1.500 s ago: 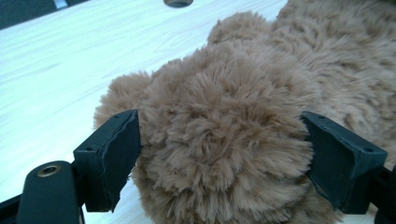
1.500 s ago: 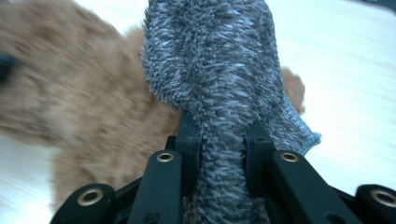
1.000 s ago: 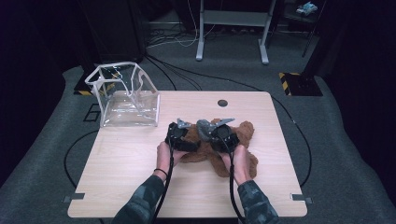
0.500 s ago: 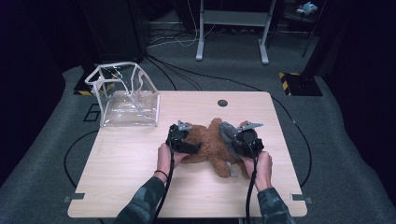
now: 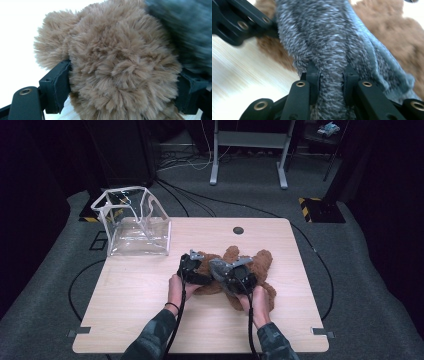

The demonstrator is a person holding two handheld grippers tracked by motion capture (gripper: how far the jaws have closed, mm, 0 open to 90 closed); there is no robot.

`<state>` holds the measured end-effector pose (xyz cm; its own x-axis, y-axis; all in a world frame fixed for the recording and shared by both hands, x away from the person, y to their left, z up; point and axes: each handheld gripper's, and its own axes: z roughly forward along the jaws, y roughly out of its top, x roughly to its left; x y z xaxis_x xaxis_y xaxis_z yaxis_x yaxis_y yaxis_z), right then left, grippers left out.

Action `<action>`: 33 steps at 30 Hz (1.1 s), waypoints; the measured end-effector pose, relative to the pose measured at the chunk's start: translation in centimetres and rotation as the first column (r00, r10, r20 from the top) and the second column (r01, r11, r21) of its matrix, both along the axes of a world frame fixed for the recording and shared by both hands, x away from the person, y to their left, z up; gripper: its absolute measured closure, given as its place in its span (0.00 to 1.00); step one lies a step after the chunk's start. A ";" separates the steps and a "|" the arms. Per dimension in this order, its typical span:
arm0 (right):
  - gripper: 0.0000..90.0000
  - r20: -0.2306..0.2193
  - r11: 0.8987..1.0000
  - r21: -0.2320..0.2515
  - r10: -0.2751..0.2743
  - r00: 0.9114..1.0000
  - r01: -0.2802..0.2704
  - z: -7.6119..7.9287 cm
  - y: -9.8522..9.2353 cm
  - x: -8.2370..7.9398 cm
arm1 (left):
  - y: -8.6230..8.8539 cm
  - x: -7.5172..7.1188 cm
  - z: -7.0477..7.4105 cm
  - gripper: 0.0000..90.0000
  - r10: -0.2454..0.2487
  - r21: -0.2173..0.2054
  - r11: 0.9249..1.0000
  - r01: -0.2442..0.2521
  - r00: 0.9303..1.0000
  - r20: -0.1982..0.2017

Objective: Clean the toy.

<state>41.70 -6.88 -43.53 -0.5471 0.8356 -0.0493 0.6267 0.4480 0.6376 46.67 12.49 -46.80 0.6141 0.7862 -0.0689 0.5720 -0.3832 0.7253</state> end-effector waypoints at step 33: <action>0.83 0.030 0.995 0.058 -0.081 0.996 0.079 0.6 -6.2 -0.7 | -0.9 0.4 0.6 0.18 0.003 0.030 1.000 -0.002 1.000 -0.008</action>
